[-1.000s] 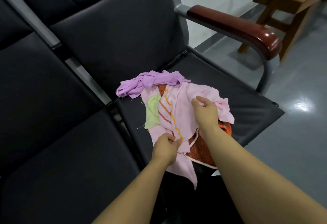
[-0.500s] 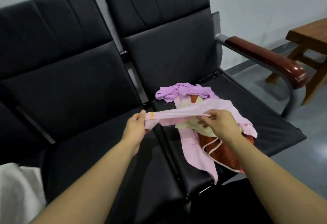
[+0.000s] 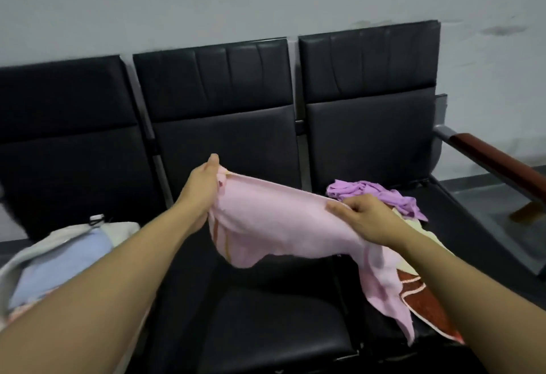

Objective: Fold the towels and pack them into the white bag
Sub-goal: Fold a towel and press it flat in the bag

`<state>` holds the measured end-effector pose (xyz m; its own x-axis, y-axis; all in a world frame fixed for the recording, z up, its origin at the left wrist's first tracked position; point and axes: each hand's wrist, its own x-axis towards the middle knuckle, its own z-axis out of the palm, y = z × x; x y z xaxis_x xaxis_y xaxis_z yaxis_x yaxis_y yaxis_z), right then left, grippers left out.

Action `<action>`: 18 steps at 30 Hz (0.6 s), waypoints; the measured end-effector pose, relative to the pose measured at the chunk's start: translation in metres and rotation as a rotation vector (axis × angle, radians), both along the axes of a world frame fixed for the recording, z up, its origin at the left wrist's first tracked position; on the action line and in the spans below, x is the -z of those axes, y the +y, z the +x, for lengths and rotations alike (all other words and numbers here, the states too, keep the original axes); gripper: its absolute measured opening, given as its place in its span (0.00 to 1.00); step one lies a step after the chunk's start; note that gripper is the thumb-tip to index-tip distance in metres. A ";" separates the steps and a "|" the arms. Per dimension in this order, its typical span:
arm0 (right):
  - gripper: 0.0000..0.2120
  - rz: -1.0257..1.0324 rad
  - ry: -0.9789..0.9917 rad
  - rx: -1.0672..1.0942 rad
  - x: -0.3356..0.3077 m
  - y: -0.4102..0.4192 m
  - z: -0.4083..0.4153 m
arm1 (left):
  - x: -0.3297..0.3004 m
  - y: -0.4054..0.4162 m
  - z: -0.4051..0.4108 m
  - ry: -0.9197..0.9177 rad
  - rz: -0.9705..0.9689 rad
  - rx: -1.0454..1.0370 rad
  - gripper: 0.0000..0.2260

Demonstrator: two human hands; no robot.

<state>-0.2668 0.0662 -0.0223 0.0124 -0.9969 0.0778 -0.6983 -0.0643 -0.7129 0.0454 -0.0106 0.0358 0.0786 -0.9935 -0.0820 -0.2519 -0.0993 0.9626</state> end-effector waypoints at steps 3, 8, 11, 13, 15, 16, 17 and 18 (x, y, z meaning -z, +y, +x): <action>0.27 0.029 -0.045 -0.044 -0.019 -0.010 0.020 | -0.015 0.013 0.041 -0.091 0.038 0.215 0.30; 0.25 -0.013 -0.083 -0.145 -0.057 -0.021 0.059 | -0.019 0.036 0.084 -0.273 -0.017 0.379 0.09; 0.27 0.062 -0.081 -0.218 -0.073 -0.024 0.077 | -0.016 0.046 0.107 -0.207 -0.020 0.291 0.09; 0.26 0.122 -0.089 -0.265 -0.080 -0.023 0.086 | -0.015 0.049 0.122 -0.164 -0.034 0.225 0.19; 0.23 0.163 -0.105 -0.332 -0.081 -0.021 0.091 | -0.013 0.051 0.133 -0.147 -0.071 0.175 0.26; 0.24 0.188 -0.121 -0.361 -0.080 -0.019 0.093 | -0.016 0.053 0.136 -0.159 -0.108 0.140 0.24; 0.26 0.215 -0.141 -0.392 -0.078 -0.017 0.095 | -0.019 0.055 0.139 -0.172 -0.148 0.099 0.21; 0.30 0.244 -0.164 -0.407 -0.077 -0.016 0.095 | -0.022 0.054 0.141 -0.181 -0.182 0.055 0.21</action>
<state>-0.1715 0.0504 0.0544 0.4111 -0.9032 -0.1231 -0.5290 -0.1263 -0.8392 0.1868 0.0437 0.0574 0.0216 -0.9938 0.1095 -0.4223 0.0902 0.9019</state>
